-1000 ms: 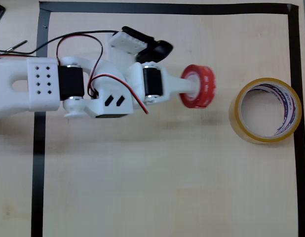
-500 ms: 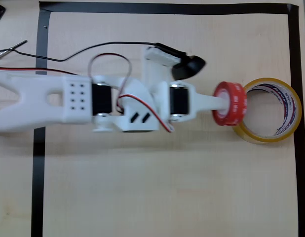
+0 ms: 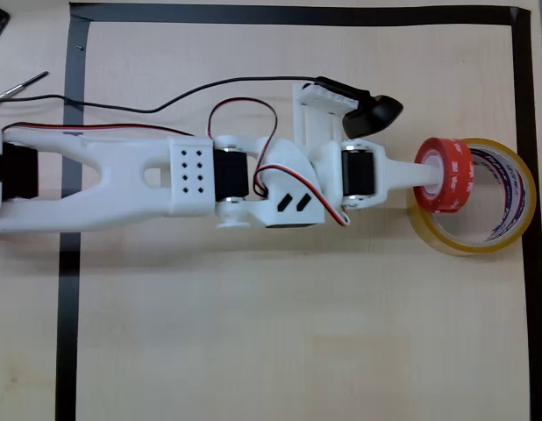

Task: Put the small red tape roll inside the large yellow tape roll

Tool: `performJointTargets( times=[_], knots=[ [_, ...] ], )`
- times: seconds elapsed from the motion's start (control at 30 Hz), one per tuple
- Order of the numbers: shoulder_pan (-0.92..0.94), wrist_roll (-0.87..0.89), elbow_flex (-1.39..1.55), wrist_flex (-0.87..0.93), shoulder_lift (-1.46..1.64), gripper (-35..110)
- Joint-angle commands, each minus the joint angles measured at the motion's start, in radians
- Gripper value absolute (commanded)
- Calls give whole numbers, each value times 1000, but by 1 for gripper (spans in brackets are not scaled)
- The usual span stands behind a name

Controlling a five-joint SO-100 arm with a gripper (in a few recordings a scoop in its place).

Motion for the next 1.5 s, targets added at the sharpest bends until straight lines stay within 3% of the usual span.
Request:
performJointTargets(
  times=[0.0, 0.3, 0.4, 0.77, 0.97, 1.17, 1.33, 1.47],
  knots=[
    [5, 31, -121, -46, 66, 10],
    [5, 31, -57, -44, 112, 11],
    [5, 31, 32, -44, 190, 0],
    [-17, 84, 853, -75, 982, 0],
    [-38, 91, 1315, -6, 1503, 0],
    [-40, 84, 1677, 282, 2082, 0],
    [-14, 83, 1845, 707, 2603, 0],
    [34, 77, 1847, 950, 2634, 0]
  ],
)
